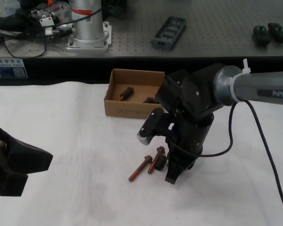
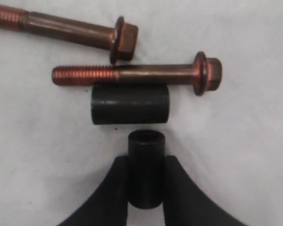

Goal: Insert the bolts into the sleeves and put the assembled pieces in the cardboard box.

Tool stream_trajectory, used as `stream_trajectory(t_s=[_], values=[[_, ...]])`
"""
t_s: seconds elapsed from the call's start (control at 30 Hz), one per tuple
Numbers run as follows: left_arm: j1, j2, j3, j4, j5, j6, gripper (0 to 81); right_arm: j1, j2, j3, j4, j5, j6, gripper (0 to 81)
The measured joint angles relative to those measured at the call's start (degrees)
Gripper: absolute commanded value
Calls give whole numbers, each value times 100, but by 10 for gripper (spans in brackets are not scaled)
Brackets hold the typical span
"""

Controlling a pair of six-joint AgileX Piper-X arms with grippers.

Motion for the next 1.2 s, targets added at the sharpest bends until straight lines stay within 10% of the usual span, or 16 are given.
stream_trajectory(t_s=[0.77,1.03,1.2], values=[[-197,963,0,-678,-306,434,8,-3,-1431,24,1417,-790,646,28],[-737,2148,14,-2246,-337,148,310,-25,-2541,554,1505,-822,825,28],[-930,2887,-2,-2865,-471,-103,327,-35,-3246,1157,1542,-821,886,28]])
